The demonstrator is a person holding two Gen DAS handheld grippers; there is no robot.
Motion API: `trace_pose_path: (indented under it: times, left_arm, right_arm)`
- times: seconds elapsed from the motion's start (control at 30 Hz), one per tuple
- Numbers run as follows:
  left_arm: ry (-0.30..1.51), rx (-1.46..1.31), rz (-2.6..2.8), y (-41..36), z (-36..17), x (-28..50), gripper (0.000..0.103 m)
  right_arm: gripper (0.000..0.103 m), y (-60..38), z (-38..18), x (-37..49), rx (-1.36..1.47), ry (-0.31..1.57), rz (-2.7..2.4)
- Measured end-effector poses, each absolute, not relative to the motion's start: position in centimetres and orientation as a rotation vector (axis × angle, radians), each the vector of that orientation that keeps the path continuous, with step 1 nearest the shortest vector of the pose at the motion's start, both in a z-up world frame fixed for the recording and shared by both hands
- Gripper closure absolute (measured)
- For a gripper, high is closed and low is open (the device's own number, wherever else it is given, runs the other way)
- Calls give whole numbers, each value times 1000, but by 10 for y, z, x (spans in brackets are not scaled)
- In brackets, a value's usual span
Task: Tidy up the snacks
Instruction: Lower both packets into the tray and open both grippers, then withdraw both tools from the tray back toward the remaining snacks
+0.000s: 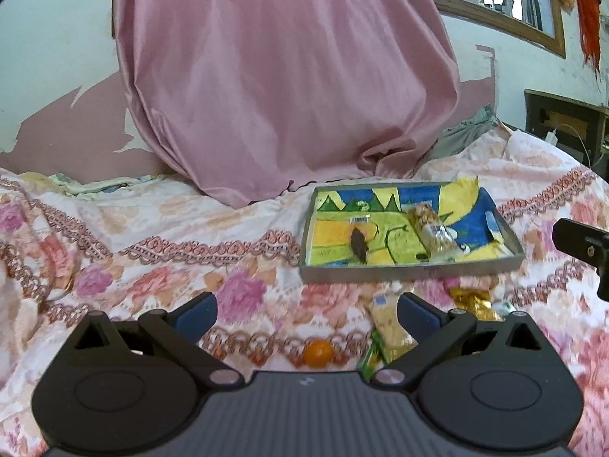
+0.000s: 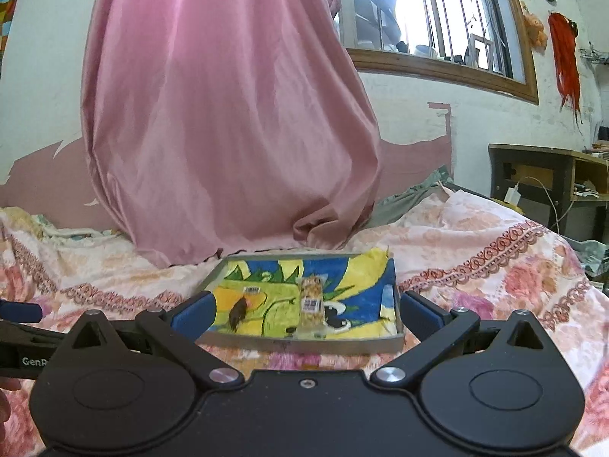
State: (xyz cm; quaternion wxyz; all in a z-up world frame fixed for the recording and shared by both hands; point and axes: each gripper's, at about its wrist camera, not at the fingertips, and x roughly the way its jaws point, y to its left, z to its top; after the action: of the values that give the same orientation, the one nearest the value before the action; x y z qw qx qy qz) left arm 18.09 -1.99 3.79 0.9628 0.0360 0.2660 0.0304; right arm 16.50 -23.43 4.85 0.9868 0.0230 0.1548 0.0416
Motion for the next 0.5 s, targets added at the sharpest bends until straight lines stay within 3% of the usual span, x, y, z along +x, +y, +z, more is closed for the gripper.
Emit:
trace_pose_path:
  times: [0.5]
  left_arm:
    - [589,72,47,-16,17,119,1]
  right_arm:
    - [1,-226,31,86,44,374,45]
